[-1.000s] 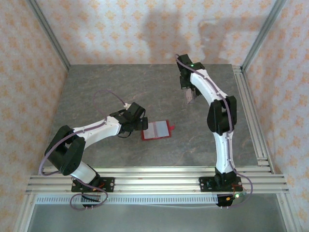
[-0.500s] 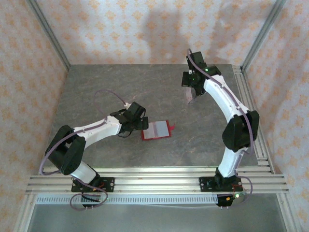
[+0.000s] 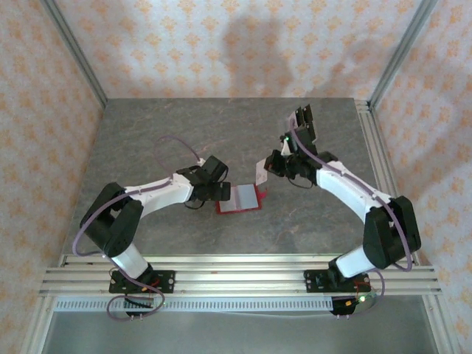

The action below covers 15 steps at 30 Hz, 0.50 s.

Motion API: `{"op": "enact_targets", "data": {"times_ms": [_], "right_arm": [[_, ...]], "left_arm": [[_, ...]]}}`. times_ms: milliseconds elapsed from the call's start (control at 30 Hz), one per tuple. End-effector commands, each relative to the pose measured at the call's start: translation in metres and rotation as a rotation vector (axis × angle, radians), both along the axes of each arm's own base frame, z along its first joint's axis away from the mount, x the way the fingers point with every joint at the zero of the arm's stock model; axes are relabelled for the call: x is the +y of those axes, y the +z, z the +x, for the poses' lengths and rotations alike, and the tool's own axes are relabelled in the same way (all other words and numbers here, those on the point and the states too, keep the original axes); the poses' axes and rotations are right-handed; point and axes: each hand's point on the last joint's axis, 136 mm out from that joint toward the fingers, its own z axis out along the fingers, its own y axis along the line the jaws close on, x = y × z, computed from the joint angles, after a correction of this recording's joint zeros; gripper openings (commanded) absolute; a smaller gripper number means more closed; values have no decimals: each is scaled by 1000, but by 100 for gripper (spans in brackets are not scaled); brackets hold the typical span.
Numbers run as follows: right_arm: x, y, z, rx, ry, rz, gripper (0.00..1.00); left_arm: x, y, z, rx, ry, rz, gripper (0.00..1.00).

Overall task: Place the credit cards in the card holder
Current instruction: Pick up the credit card from the storage box, then insert the credit card into the card slot.

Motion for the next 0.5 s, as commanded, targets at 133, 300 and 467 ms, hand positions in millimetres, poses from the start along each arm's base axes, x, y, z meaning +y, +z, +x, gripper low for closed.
{"op": "enact_targets", "data": {"times_ms": [133,300,467], "right_arm": [[36,-3,-9,-61,35,188,0],[47,-23,-13,-57,57,213,0],[52,-38,-14,-72,77,241,0]], "left_arm": [[11,-11,-18,44,-32,110,100],[24,-18,-26,68,-20,171,100],[30,-25,-31,88,-19,203,100]]}}
